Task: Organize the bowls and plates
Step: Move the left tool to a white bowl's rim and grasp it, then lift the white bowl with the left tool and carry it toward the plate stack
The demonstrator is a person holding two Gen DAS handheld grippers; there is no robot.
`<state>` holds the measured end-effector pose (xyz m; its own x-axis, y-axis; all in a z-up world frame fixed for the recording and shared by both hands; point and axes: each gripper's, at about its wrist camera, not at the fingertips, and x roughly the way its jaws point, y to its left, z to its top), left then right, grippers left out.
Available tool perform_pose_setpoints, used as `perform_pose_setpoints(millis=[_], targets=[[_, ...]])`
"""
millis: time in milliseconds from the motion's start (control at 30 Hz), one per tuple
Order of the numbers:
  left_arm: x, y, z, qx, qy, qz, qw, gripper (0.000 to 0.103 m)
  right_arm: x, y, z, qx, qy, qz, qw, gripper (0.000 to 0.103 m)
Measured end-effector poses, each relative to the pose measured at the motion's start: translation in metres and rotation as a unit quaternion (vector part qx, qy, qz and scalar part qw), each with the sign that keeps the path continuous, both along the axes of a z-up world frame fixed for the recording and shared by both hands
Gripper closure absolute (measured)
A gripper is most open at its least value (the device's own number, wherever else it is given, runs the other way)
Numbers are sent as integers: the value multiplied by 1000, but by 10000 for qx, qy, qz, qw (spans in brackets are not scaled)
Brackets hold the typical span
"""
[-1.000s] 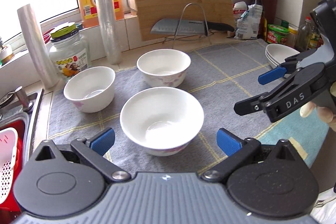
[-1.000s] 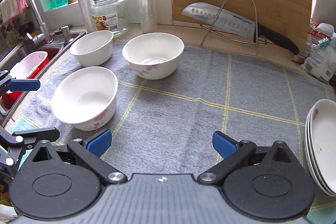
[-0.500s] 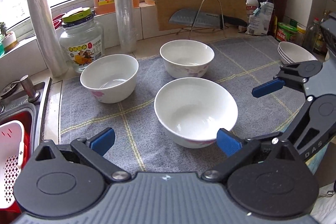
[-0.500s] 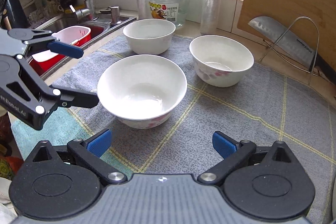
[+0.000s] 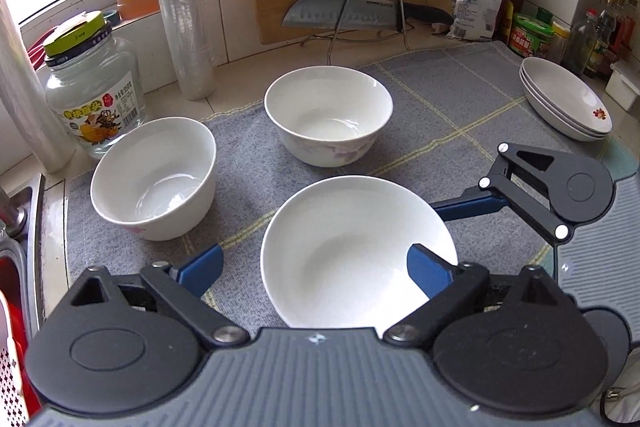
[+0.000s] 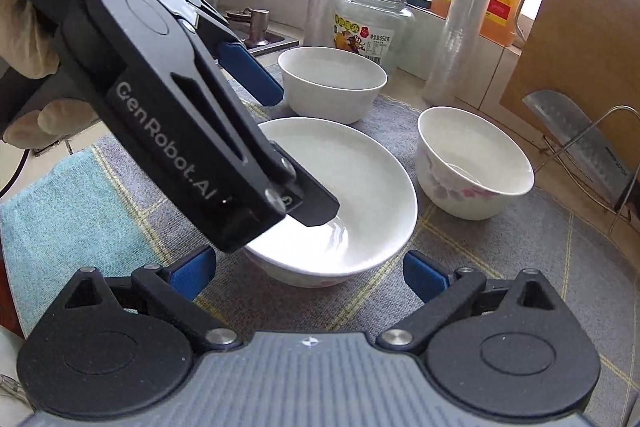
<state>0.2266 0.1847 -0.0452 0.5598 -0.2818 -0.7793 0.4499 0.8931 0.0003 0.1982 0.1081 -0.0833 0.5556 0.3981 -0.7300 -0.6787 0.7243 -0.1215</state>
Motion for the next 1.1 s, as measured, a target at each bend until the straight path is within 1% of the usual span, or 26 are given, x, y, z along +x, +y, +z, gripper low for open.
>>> perform_pose_setpoints(millis=[100,233,333,433,500,700,767,1100], targets=[[10,1,-2,-90,182,-25,9998,9,3,1,0,66,34,-21,10000,5],[14,2,-3,-133,242,-95,9996,10,4,1,3,85,23,-12,10000,9],[17,1,-5,-150,313,-155,9993,19,6,0,3,136,53,-34,9999,9],[19,0,-7,-204,413,-203,9987,21,5,0,3,127,52,-39,9999,9],[19,-1,-7,-222,439,-243,9985,24,5,0,2,112,50,-38,9999,9],[23,-1,-7,-304,524,-302,9977,27,7,1,1,51,-4,-61,10000,10],[25,-1,-8,-337,573,-313,9973,30,7,1,2,63,22,-65,10000,11],[28,2,-8,-455,652,-318,9963,30,8,1,4,45,107,-145,9998,11]])
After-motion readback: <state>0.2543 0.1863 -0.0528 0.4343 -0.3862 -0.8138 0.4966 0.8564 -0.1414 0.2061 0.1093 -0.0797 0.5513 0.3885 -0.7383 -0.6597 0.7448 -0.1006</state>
